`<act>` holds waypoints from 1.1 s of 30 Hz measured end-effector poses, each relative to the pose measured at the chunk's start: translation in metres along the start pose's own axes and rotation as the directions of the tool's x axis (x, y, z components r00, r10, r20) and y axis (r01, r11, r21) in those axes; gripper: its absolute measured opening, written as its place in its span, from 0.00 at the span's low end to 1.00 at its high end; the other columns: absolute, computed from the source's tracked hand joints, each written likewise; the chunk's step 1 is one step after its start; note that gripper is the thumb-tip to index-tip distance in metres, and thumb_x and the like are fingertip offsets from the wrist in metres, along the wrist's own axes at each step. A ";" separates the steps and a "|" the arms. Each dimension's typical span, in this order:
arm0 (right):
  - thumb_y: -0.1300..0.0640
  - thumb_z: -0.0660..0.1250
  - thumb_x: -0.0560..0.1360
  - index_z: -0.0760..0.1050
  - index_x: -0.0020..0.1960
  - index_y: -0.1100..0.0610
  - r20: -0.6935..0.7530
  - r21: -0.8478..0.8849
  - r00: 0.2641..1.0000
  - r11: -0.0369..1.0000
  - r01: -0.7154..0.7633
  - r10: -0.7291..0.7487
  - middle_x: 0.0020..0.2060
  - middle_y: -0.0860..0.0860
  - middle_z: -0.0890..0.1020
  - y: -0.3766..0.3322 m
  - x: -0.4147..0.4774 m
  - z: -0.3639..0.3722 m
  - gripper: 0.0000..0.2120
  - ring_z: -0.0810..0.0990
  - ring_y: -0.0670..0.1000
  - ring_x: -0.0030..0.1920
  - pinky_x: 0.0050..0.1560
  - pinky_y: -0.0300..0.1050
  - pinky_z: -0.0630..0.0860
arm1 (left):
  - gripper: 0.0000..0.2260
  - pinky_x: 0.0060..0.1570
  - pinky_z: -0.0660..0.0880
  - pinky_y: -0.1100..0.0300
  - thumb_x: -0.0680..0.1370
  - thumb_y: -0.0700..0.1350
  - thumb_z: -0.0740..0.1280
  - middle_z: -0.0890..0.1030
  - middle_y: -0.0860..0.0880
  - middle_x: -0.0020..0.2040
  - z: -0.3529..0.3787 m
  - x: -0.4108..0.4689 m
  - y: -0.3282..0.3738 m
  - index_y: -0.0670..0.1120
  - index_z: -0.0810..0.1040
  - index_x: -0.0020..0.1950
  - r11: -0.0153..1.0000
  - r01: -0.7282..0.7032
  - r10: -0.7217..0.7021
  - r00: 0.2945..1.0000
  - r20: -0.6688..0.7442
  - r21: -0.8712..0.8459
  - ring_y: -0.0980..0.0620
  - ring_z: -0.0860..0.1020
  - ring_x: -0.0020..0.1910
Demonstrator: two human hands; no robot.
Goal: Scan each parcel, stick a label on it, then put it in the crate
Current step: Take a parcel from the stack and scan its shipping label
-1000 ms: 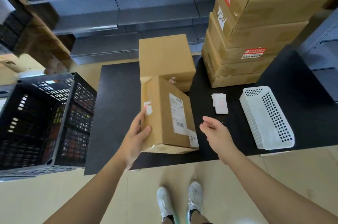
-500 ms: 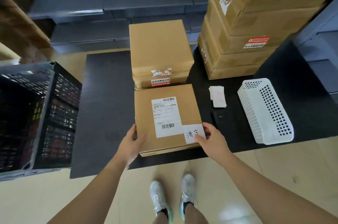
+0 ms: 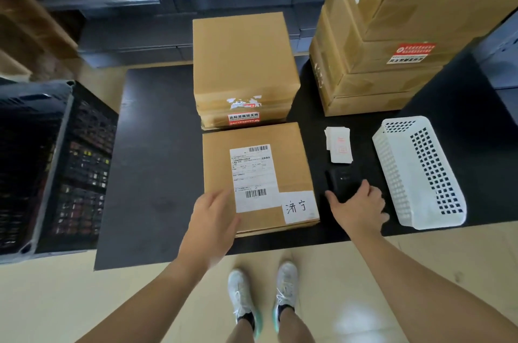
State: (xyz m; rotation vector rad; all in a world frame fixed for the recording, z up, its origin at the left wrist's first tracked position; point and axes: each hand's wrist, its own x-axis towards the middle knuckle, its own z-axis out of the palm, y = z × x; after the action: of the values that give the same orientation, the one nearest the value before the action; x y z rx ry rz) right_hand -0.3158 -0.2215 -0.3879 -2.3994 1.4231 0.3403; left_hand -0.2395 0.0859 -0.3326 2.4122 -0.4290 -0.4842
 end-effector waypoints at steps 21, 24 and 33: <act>0.35 0.74 0.69 0.68 0.71 0.62 -0.003 0.008 1.000 1.000 -0.020 0.020 0.66 0.61 0.71 -0.003 0.018 0.002 0.42 0.70 0.65 0.66 0.61 0.63 0.73 | 0.21 0.72 0.56 0.69 0.79 0.48 0.69 0.72 0.49 0.72 0.010 -0.005 -0.037 0.44 0.75 0.71 0.951 -0.260 0.264 0.965 -0.001 0.168 0.52 0.67 0.71; 0.37 0.76 0.68 0.69 0.71 0.62 -0.016 0.041 1.000 0.999 0.013 -0.013 0.66 0.61 0.72 0.002 0.017 0.001 0.42 0.72 0.65 0.65 0.60 0.62 0.75 | 0.22 0.75 0.54 0.66 0.81 0.53 0.62 0.74 0.46 0.71 0.013 -0.005 -0.040 0.42 0.76 0.70 0.936 -0.284 0.290 0.957 0.002 0.208 0.48 0.67 0.72; 0.33 0.73 0.61 0.72 0.70 0.58 -0.003 0.166 0.998 0.984 0.061 -0.062 0.62 0.56 0.74 0.013 0.003 -0.023 0.44 0.75 0.61 0.61 0.57 0.58 0.79 | 0.23 0.74 0.62 0.55 0.82 0.53 0.58 0.76 0.45 0.70 0.018 -0.007 -0.040 0.41 0.77 0.69 0.916 -0.309 0.316 0.949 0.015 0.256 0.43 0.69 0.72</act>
State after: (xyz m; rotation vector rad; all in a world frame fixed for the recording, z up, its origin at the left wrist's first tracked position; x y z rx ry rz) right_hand -0.3249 -0.2386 -0.3696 -2.3013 1.3183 0.2007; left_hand -0.2466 0.1096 -0.3692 2.5222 -0.8981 -0.2659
